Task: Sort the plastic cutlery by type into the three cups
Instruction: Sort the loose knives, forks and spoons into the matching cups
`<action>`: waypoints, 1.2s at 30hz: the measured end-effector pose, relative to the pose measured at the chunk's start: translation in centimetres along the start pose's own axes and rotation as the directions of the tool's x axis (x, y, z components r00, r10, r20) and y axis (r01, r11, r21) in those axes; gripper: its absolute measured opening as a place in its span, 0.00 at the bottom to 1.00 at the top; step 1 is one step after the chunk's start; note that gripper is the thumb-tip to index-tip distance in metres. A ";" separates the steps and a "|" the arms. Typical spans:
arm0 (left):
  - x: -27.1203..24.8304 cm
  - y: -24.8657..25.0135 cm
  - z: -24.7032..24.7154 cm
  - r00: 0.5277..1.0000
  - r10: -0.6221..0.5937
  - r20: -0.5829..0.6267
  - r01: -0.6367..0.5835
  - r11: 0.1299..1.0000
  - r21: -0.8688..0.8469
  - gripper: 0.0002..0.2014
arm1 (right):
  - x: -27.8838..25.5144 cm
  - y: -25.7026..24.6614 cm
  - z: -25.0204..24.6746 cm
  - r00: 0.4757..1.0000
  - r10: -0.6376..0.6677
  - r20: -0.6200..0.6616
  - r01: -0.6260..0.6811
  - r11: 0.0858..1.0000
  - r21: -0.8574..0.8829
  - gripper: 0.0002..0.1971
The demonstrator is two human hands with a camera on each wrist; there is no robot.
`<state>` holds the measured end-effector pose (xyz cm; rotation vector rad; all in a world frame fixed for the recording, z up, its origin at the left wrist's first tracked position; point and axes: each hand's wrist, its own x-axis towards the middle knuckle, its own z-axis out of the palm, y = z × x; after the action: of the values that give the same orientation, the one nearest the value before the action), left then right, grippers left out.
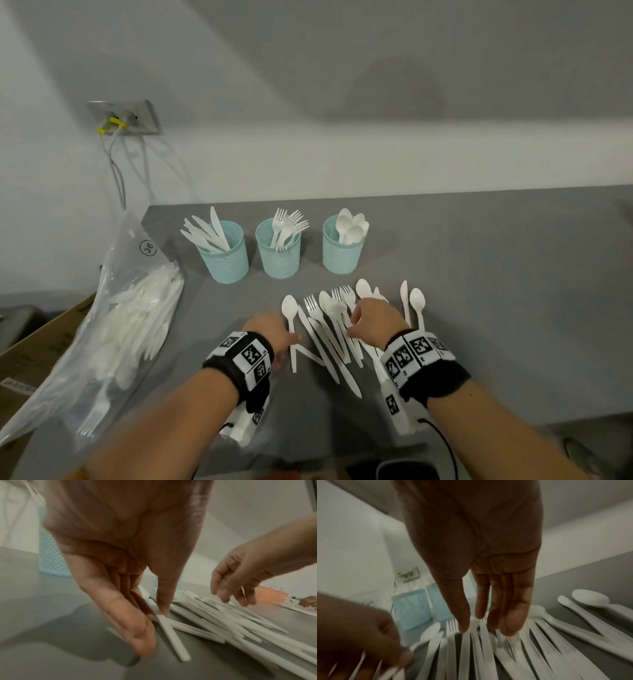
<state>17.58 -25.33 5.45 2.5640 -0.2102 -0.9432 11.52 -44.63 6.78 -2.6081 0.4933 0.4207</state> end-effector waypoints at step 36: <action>0.7 1.6 1.8 0.967 0.077 -0.241 0.030 0.912 0.409 0.57 | 2.2 -2.5 2.7 0.991 -0.020 -0.134 0.021 1.000 0.009 0.17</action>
<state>16.93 -27.53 4.39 3.0271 -0.4025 -0.5987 13.97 -41.86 4.62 -2.6407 0.5110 0.2367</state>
